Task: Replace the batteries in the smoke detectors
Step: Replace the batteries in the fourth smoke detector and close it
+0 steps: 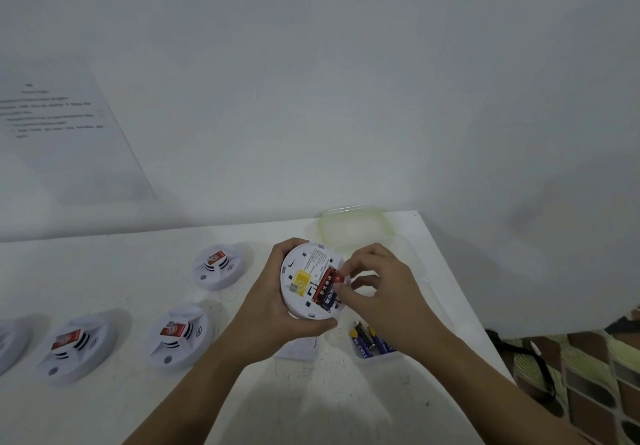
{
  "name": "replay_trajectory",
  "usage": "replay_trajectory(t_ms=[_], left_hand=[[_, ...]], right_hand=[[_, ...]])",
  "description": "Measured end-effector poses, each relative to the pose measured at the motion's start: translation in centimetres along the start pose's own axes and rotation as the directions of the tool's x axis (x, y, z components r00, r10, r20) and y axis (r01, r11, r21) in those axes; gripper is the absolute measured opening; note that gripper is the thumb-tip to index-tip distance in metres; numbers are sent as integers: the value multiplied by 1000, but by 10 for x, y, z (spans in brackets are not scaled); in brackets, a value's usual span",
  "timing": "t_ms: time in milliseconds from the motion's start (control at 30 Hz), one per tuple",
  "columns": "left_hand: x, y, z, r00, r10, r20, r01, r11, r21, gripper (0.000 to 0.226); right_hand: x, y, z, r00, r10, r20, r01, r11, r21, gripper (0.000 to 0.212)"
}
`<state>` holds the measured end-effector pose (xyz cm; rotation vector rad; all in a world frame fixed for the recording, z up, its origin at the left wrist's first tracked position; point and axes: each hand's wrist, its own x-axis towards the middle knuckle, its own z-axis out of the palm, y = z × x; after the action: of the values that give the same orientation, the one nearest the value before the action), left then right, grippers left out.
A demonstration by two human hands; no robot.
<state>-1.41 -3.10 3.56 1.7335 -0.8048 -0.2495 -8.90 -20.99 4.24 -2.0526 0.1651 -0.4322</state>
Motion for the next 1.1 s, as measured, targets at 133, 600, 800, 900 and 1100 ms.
replay_trajectory(t_ms=[133,600,800,900,1100], left_hand=[[4,-4,4,1000,-11,22,11,1000,-1,94],[22,-9,18,998,9,56,-12,998,60,92],[24,-11,15,1000,1,11,-1,998,65,91],[25,-10,15,999,1,47,-5,997,83,92],[26,-6,23,996,-6,84,1,998,63,92]], right_hand=[[5,9,3,997,79,-10,-78,996,39,10],[5,31,-7,997,77,2,-77,996,32,23],[3,27,-5,997,-70,-29,68,996,-49,22],[3,24,-9,999,-38,-23,39,997,62,29],[2,18,-28,999,42,10,-43,968,246,13]])
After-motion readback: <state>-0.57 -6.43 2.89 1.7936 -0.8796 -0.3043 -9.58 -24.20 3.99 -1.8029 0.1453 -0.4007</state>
